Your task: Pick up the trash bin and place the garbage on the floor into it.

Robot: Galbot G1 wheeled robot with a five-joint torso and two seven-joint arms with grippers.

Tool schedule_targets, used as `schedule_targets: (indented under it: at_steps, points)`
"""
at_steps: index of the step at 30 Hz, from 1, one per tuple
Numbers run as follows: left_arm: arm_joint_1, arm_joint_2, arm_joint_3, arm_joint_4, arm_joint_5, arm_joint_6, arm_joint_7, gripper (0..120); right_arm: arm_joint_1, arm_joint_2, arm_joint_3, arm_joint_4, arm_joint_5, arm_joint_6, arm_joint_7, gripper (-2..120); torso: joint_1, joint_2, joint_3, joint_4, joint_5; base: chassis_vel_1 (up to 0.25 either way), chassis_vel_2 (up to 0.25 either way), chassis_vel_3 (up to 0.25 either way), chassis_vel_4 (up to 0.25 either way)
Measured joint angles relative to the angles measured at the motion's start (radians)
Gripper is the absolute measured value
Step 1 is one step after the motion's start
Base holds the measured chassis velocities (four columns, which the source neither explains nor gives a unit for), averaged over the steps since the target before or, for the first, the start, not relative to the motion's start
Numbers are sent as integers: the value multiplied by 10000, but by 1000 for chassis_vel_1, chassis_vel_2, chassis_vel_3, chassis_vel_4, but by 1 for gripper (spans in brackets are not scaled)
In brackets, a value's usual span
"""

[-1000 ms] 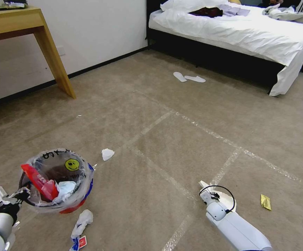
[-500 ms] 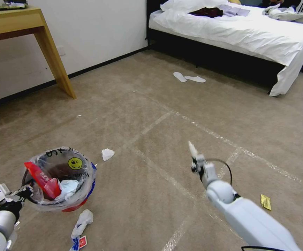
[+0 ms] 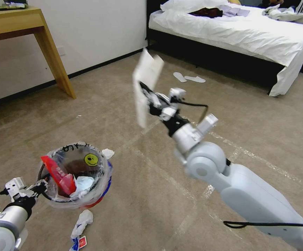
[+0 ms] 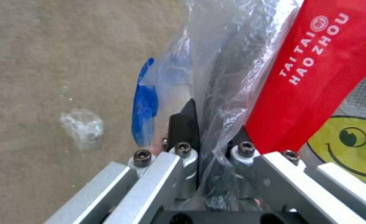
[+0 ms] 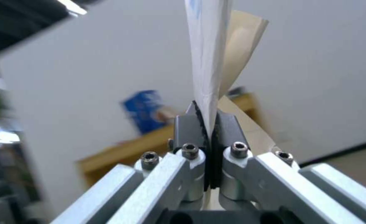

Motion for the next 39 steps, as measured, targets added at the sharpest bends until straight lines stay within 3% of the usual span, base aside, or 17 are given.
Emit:
schedule_targets:
  at_steps: [5, 12, 24, 39]
  points:
    - [0, 211, 181, -174, -291, 162, -62, 3, 643, 584, -1101, -49, 569, 455, -785, 0, 0, 0, 0, -2, 2, 0, 0, 0, 0]
    - [-106, 375, 478, -208, -474, 294, -81, 3, 869, 1573, -1865, -601, 224, 849, -1382, 0, 0, 0, 0, 0, 1, 0, 0, 0, 0]
    - [-98, 613, 835, -275, -464, 366, -128, 3, 836, 2195, -2357, -1540, -483, 1049, -1672, 0, 0, -1, 0, 1, 1, 0, 0, 0, 0]
    - [-128, 723, 521, -198, -671, 378, -179, 3, -426, 1149, -2528, -1277, -1284, 1122, -2075, 0, 0, -1, 0, -2, 4, 0, 0, 0, 0]
